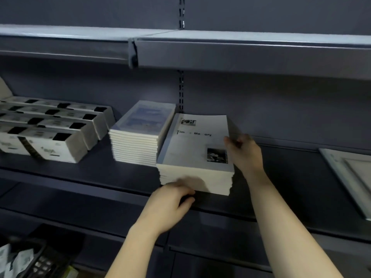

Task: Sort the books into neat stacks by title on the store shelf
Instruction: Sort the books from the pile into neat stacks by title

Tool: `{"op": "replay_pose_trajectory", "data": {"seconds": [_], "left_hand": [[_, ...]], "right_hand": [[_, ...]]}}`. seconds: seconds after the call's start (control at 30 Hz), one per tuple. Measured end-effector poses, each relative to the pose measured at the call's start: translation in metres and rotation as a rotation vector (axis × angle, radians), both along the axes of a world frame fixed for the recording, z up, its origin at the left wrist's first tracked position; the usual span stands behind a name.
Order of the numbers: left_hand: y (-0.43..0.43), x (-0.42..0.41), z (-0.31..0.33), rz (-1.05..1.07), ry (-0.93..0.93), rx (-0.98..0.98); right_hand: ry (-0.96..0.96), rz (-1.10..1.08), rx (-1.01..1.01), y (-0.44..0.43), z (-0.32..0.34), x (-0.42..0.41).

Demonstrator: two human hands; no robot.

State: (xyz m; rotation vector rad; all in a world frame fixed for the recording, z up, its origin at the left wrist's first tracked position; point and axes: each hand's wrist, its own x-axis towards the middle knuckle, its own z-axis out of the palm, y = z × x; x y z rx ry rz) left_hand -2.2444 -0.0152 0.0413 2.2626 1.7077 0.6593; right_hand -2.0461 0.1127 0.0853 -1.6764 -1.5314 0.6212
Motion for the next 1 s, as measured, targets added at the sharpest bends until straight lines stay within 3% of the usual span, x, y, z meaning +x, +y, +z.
{"op": "replay_pose_trajectory", "data": {"seconds": [0.4,0.77,1.0], "left_hand": [[0.032,0.144,0.003,-0.26,-0.026,-0.057],[0.054,0.27,-0.002,-0.297,-0.002,-0.059],[0.062,0.321,-0.003,-0.297,0.021,-0.1]], "right_hand": [[-0.084,-0.132,-0.048,-0.028,-0.026,0.155],[-0.273,-0.348,0.035,-0.048,-0.038,0.294],[-0.452,-0.436,-0.07,-0.061,-0.045,0.358]]}}
